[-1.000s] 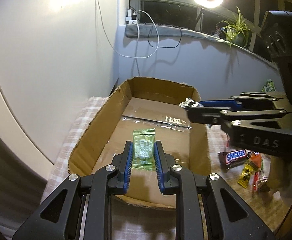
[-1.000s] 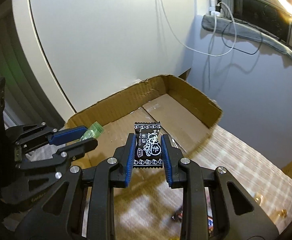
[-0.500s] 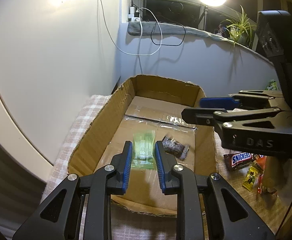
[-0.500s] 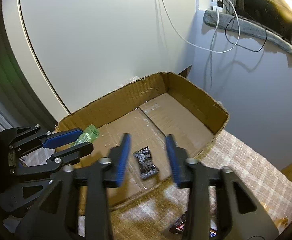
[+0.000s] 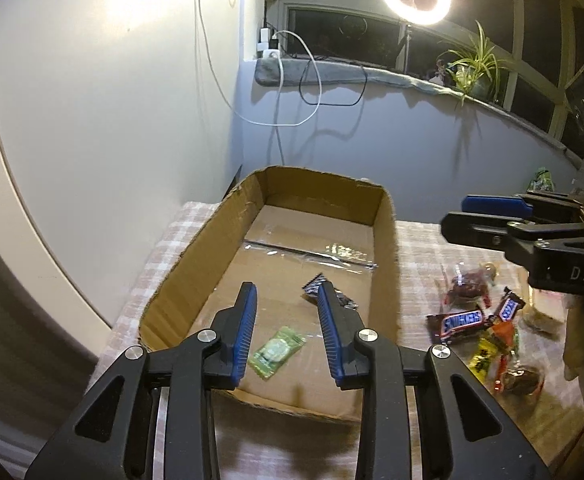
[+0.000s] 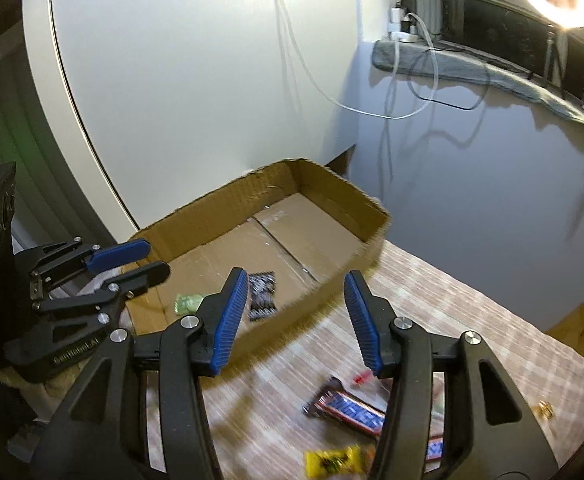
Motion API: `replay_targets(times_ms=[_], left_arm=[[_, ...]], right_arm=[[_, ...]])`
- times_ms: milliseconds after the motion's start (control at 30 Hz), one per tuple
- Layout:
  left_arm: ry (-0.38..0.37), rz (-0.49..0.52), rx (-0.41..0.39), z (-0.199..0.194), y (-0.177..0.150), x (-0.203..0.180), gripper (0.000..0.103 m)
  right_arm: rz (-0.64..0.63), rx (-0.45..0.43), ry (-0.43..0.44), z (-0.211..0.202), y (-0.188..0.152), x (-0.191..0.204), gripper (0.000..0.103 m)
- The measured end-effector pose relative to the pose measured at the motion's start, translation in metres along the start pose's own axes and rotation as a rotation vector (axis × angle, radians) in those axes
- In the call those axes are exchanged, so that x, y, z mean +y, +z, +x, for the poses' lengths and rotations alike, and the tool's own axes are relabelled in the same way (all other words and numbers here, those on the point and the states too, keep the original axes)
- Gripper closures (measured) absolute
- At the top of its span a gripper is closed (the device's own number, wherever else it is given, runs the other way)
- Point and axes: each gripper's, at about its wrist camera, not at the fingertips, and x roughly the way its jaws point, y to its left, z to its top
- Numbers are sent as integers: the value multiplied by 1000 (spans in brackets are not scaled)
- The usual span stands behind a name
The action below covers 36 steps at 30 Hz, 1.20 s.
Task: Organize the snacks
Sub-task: 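Move the left tool to the yellow packet while the right tool reaches the clear brown-snack bag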
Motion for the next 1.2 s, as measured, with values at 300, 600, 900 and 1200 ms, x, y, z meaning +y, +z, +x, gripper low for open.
replay_targets(times_ms=[300,600,900,1200], left_arm=[[-74,35,3,-12,-9,-35,73],[-190,100,72,-8,-27,-80,73],[-331,203,198,19,-48,-131,73],[-358,278,289,53,-57,-155,73]], right_arm=[[46,-5,-63,-47,-36,-32,50],[102,78,-71,-78,-104,-60,50],[58,212,11,-64,-150,-55,50],[38,278,33,-43,-163,-60,41]])
